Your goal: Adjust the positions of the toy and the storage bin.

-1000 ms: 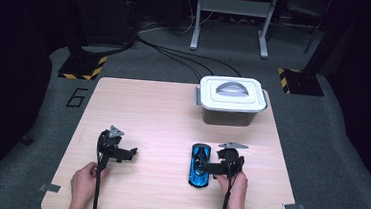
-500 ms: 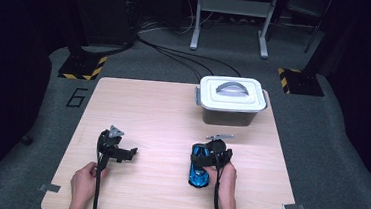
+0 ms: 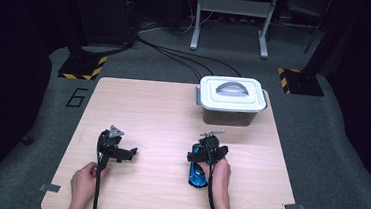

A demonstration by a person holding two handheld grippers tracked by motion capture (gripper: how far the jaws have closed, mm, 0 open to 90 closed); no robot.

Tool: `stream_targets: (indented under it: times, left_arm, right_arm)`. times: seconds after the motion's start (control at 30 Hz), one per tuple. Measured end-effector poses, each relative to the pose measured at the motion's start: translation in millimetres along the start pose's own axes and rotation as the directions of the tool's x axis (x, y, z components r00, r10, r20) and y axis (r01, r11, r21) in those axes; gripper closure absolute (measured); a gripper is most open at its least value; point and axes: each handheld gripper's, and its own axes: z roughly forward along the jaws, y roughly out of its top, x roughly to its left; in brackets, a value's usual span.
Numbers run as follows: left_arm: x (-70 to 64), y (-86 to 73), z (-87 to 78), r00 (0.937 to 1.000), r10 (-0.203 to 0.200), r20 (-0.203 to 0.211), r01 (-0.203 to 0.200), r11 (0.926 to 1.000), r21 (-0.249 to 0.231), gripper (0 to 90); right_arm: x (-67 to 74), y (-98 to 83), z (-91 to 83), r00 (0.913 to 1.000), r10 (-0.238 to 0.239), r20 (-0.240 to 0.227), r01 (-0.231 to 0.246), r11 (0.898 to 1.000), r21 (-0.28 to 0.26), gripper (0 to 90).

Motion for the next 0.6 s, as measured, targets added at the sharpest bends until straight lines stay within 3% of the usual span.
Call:
stream_targets:
  times: [0.23, 0.6]
  left_arm:
    - [0.0, 0.0, 0.0, 1.0, 0.0, 0.0, 0.0, 1.0, 0.0, 0.0]
    - [0.0, 0.0, 0.1, 1.0, 0.0, 0.0, 0.0, 1.0, -0.001, 0.0]
  right_arm:
    - [4.3, 1.9, 3.4, 0.9996, -0.008, 0.029, 0.008, 1.0, -0.006, 13.5]
    - [6.3, 3.1, 6.0, 0.999, -0.031, 0.033, 0.03, 0.999, 0.017, 16.3]
